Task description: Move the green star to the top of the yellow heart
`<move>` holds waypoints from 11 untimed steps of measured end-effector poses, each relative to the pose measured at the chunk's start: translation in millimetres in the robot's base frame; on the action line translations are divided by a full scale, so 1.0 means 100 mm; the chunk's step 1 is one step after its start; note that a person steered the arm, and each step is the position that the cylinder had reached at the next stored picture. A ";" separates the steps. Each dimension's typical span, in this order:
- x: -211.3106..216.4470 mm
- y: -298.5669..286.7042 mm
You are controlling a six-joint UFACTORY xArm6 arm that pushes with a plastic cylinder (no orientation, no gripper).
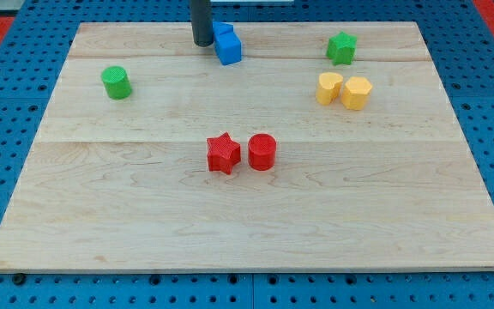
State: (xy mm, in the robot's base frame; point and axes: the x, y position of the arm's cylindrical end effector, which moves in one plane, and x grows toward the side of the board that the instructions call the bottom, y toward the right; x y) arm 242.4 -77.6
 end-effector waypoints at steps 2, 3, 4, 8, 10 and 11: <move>0.80 0.07; 0.58 0.65; 0.49 1.49; -0.10 3.41; 0.07 2.39; 0.09 1.85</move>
